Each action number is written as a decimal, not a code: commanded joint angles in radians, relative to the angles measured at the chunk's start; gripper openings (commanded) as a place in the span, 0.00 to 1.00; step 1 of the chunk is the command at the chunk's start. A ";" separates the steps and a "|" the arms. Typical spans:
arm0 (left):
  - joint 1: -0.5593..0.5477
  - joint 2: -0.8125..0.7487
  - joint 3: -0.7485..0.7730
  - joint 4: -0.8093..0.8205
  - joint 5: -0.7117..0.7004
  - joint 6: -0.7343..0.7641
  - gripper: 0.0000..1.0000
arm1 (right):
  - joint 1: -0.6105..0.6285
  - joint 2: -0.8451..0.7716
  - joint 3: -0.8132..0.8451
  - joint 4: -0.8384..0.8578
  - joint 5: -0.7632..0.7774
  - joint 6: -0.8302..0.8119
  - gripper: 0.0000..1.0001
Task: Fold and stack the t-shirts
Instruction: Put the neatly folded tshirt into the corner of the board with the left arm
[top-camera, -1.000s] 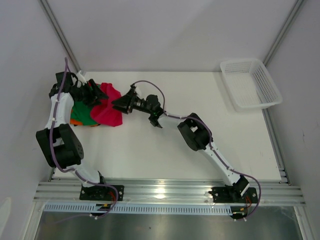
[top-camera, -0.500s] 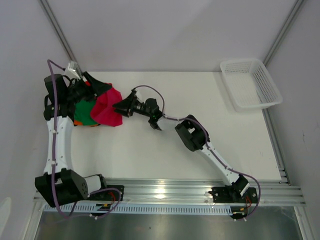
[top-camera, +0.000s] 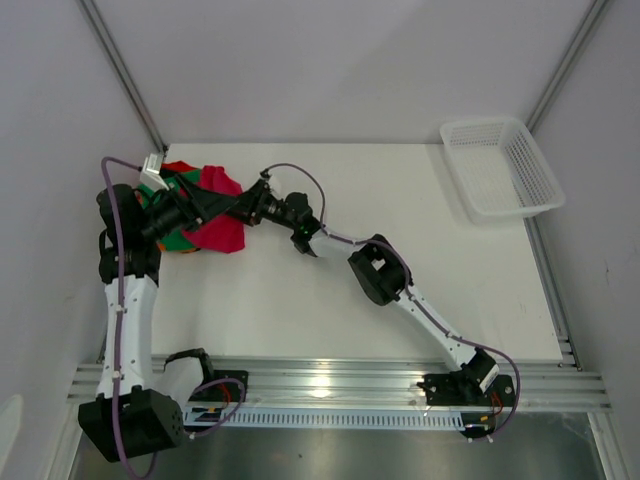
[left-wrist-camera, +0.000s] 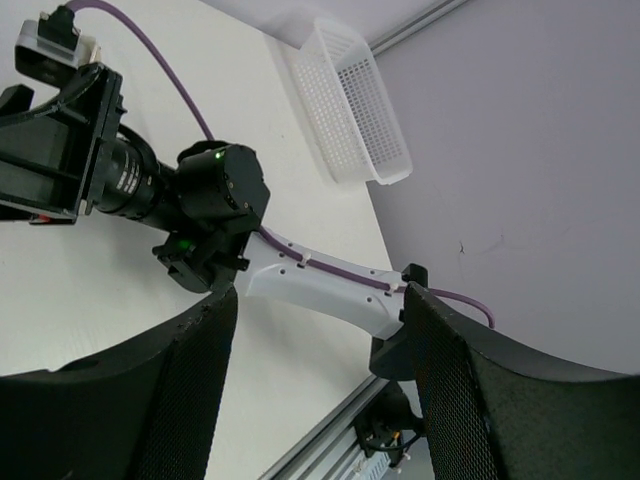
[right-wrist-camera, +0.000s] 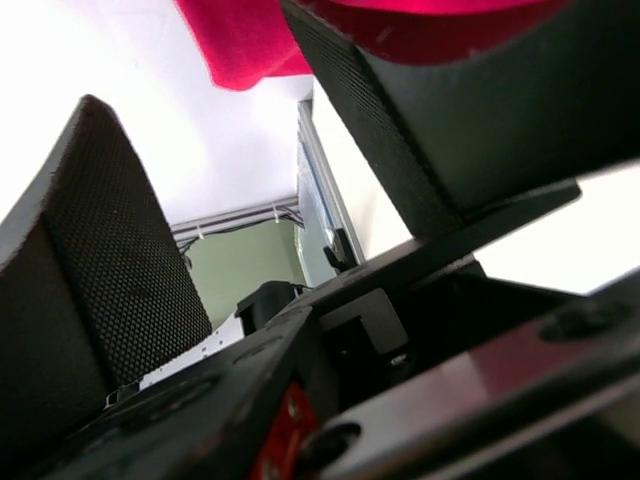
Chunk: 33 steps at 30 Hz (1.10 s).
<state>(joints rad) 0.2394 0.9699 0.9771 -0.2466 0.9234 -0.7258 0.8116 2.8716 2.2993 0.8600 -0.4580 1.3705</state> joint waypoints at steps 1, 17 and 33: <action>-0.011 -0.039 -0.031 0.029 0.003 -0.023 0.70 | 0.008 0.035 0.038 0.023 0.030 -0.027 0.67; -0.015 -0.096 -0.135 0.021 -0.023 0.020 0.70 | 0.031 0.095 0.078 0.102 0.036 -0.008 0.67; -0.034 0.055 -0.141 -0.164 -0.155 0.305 0.70 | -0.052 -0.302 -0.639 0.391 -0.021 -0.022 0.67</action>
<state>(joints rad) 0.2241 0.9722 0.8062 -0.3298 0.8356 -0.5488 0.7925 2.7190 1.7866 1.0958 -0.4709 1.3739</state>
